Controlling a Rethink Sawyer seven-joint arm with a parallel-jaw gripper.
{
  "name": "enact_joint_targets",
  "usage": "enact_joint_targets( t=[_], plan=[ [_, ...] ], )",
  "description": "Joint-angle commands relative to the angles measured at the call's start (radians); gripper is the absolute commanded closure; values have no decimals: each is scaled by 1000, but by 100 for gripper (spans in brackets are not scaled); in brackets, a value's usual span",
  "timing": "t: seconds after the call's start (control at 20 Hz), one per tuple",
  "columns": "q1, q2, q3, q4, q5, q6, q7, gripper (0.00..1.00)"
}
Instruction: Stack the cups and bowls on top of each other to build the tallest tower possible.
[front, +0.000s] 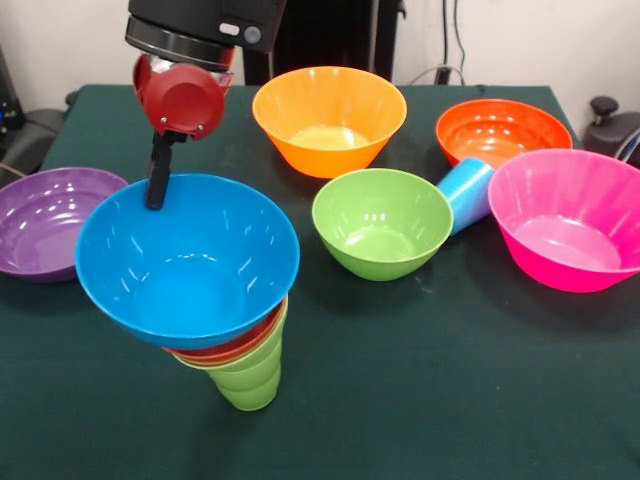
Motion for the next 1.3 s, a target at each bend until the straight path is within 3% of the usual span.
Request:
enact_joint_targets(
  t=[0.05,0.55,0.85,1.3],
  plan=[
    [18,36,103,7,-45,-3,25,100],
    [80,87,48,-91,7,55,71,100],
    [81,98,54,-78,1,26,70,100],
    [58,61,62,-47,-11,58,45,100]
  ],
)
